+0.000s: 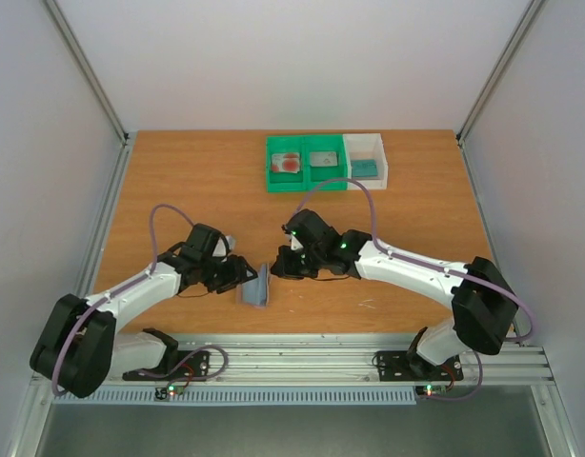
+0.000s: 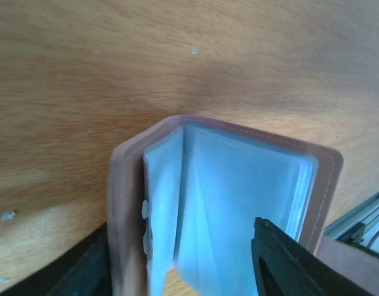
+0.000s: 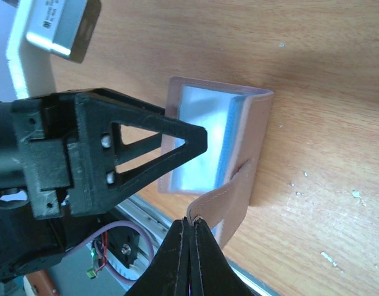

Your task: Take the credit cards out of the card holder

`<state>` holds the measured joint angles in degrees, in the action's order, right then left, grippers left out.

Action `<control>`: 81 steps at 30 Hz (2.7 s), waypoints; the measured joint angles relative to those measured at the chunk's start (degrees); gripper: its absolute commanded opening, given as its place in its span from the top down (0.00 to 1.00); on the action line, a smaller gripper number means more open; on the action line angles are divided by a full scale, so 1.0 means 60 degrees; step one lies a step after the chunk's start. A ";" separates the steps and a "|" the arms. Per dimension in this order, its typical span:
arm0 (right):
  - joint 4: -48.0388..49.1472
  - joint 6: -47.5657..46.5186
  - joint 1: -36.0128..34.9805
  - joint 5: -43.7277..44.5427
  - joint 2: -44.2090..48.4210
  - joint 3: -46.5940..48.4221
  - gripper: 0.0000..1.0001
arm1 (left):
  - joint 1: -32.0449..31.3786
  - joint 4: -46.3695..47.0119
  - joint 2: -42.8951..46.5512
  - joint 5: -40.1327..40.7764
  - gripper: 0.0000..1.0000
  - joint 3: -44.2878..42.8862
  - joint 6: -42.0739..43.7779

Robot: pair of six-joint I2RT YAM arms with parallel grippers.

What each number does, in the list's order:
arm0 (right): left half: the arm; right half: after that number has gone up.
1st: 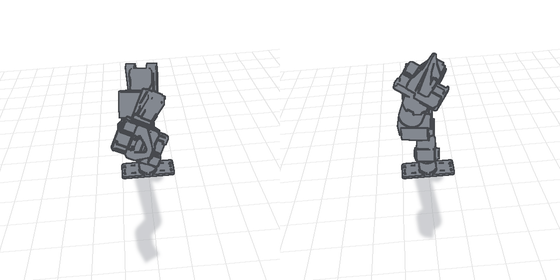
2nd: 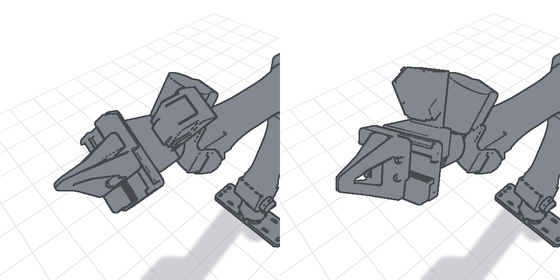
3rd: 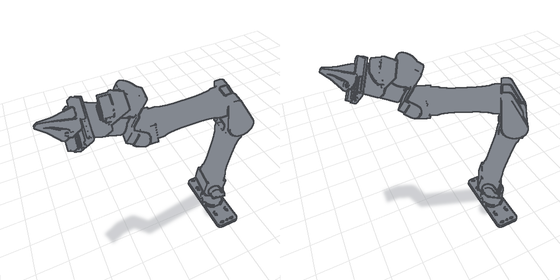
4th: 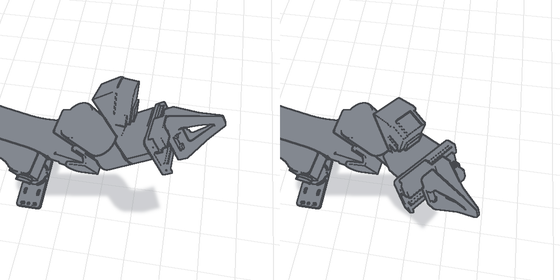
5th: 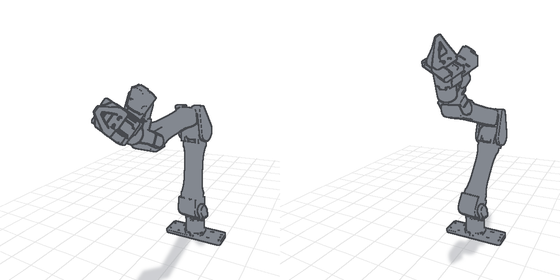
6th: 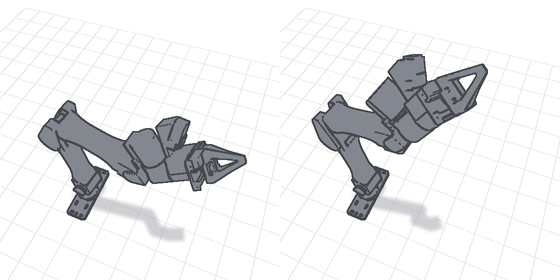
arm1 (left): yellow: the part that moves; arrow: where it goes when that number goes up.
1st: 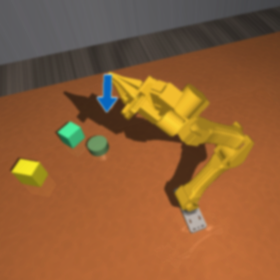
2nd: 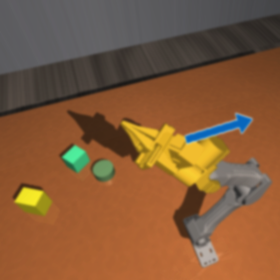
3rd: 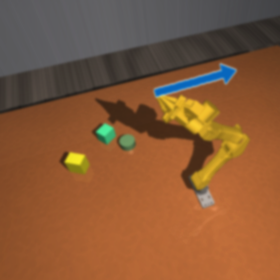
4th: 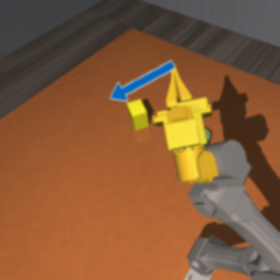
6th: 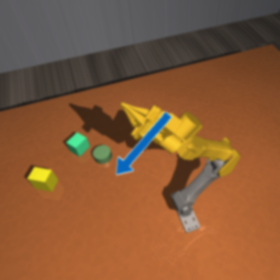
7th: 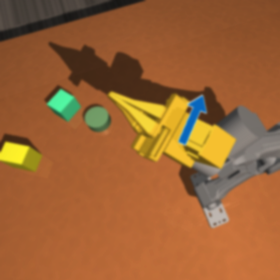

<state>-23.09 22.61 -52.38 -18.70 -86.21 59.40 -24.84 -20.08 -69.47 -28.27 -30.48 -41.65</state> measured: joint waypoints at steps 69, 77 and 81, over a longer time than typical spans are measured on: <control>0.0441 -0.0863 0.0219 -0.0098 -0.1938 -0.0951 0.80 | 0.0000 -0.0120 0.0481 0.0087 0.68 0.0215 0.0000; 0.1253 -0.0594 0.0361 -0.0488 -0.1938 -0.1049 0.77 | 0.0000 0.0382 0.0127 -0.0291 0.81 0.0288 -0.0058; 0.1504 -0.0415 0.0452 -0.0583 -0.1996 -0.1071 0.77 | 0.0000 0.0849 -0.0324 -0.0557 0.86 0.0463 -0.0131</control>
<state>-14.06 20.12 -49.67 -22.20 -98.19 52.97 -24.84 -14.98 -71.42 -31.62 -27.70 -42.44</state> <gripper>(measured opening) 0.230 0.161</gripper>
